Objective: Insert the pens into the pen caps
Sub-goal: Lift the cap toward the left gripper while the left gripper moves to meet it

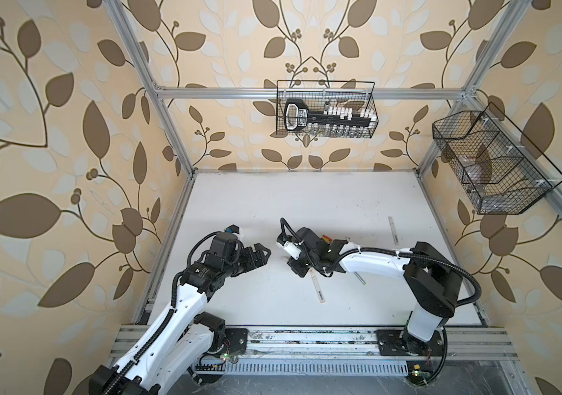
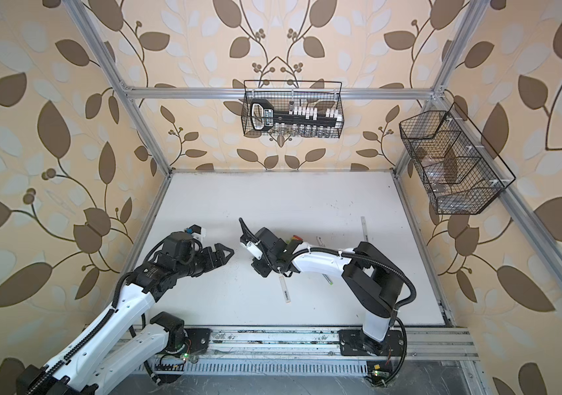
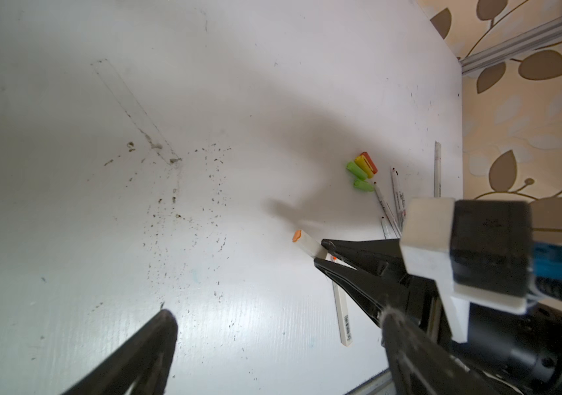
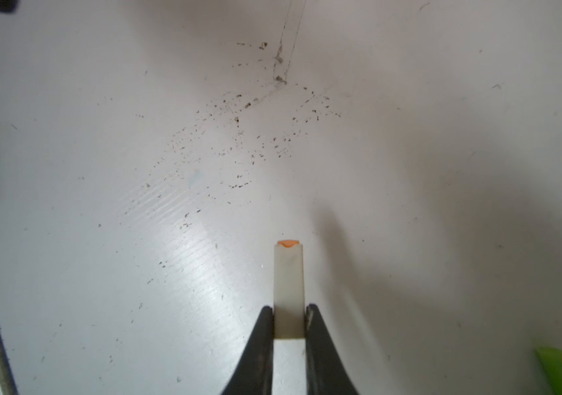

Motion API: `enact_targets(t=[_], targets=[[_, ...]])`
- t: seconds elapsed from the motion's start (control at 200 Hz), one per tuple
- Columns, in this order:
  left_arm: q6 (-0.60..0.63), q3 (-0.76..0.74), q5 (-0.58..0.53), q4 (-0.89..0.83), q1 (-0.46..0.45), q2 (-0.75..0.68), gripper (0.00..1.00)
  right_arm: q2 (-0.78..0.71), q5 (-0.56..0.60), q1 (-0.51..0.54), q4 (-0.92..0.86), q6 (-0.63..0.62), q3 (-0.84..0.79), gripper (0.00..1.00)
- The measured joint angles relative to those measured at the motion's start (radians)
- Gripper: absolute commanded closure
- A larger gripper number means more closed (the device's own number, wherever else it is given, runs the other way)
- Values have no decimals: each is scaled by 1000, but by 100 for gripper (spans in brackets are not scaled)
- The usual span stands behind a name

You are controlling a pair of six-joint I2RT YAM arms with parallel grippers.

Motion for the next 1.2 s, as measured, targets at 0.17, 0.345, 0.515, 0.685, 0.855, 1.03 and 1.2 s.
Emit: enact_targets(t=[0.17,0.345,0.515,0.685,0.855,1.03,1.2], targets=[[-1,0,22,27,0,25,6,-9,0,1,0,0,-5,83],[-11,0,31,38,5,40,8,-9,0,1,1,-4,-5,83],[-61,-18,99,120,27,71,20,-14,-7,1,10,-8,-5,83],[-137,-85,183,243,54,98,35,-52,-8,10,34,-3,-6,84],[-187,-115,254,333,88,101,40,-113,-3,40,78,31,-28,86],[-231,-136,320,429,120,85,46,-160,26,69,131,79,-41,86],[-275,-151,390,506,161,60,51,-207,74,93,180,119,-69,86]])
